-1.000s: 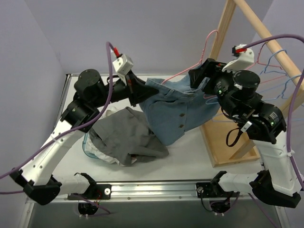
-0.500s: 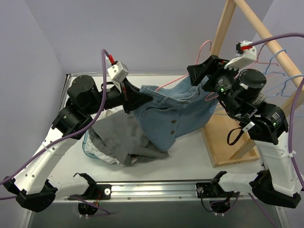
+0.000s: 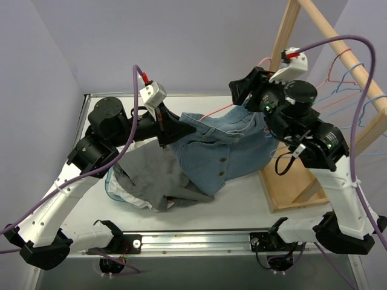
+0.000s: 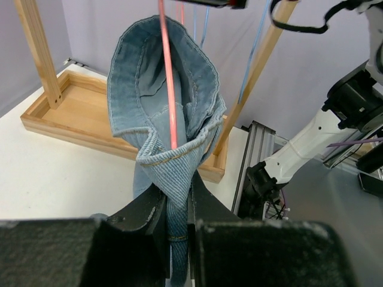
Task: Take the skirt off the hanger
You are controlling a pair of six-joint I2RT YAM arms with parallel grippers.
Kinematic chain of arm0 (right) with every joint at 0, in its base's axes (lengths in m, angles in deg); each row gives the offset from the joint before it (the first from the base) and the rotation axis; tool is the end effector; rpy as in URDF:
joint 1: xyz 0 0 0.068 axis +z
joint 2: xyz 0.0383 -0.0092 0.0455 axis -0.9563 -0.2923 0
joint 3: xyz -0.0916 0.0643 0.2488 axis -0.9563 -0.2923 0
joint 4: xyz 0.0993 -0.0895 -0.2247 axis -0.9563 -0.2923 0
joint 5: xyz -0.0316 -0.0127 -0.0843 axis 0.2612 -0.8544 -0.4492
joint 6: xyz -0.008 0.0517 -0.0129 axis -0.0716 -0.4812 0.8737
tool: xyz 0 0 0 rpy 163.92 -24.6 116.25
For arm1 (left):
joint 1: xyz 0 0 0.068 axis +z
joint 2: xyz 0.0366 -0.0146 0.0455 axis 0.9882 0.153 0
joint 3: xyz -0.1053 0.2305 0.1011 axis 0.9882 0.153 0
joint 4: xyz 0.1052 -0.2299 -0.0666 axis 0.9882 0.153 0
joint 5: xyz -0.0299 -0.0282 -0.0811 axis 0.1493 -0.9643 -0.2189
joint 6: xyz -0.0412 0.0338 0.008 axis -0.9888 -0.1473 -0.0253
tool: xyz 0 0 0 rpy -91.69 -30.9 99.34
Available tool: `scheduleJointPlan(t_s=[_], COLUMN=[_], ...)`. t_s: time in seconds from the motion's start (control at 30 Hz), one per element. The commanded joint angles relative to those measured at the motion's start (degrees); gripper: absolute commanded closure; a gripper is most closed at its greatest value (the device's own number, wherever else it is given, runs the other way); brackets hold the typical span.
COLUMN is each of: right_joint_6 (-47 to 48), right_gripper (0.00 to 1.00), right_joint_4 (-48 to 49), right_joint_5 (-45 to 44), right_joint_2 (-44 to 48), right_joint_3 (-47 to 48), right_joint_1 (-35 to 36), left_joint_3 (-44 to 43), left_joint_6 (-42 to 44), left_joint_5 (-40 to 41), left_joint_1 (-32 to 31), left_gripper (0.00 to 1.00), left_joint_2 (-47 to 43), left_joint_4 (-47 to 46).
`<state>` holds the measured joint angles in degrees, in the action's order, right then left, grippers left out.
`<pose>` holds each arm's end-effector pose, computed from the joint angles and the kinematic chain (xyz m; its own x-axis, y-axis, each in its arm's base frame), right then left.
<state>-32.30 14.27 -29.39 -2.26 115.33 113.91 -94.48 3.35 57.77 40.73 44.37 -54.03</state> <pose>0.1653 0.1292 0.5790 -0.0346 0.4778 -0.8778 -0.4260 0.7875 0.4454 0.1617 -0.1618 0.5030 -0.2244 -0.0992 -0.9694 0.9198 0.3070 -0.2444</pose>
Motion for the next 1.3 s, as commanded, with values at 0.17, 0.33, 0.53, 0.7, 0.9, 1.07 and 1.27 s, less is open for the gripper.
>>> scheduleJointPlan(t_s=[0.17,0.33,0.53,0.7,0.9,1.07,1.27], right_joint_6=[-0.2,-0.99,-1.87,-2.57,-3.45,-4.24,-9.86], right_gripper=[1.0,1.0,1.0,1.0,1.0,1.0,1.0], right_joint_4=[2.85,0.21,-2.61,-2.7,-3.31,-4.54,-6.39], right_joint_5=[-1.65,-5.61,-11.85,-14.23,-14.58,-19.92,-29.87], right_joint_2=[0.39,1.71,3.29,4.87,5.23,6.19,9.44], right_joint_3=[-3.61,-0.01,5.0,5.71,7.63,7.12,2.99], right_joint_1=[-0.3,-0.39,-0.48,-0.48,-0.48,-0.56,-0.47], left_joint_3=[-1.97,0.83,6.98,12.52,10.7,6.74,1.82], left_joint_6=[-2.22,-2.4,-2.92,-4.15,-3.89,-2.4,-0.03], left_joint_5=[-2.39,-0.99,-1.16,-0.55,-0.46,7.7,25.45], left_joint_1=[-0.4,-0.49,-0.4,-0.49,-0.49,-0.49,-0.23], left_gripper=[0.98,0.69,0.57,0.61,0.98,0.98,0.98], left_joint_2=[-2.21,-3.43,-6.95,-10.29,-9.33,-11.42,-16.53], left_joint_4=[-8.21,-6.02,-2.41,-1.45,0.84,3.74,10.41])
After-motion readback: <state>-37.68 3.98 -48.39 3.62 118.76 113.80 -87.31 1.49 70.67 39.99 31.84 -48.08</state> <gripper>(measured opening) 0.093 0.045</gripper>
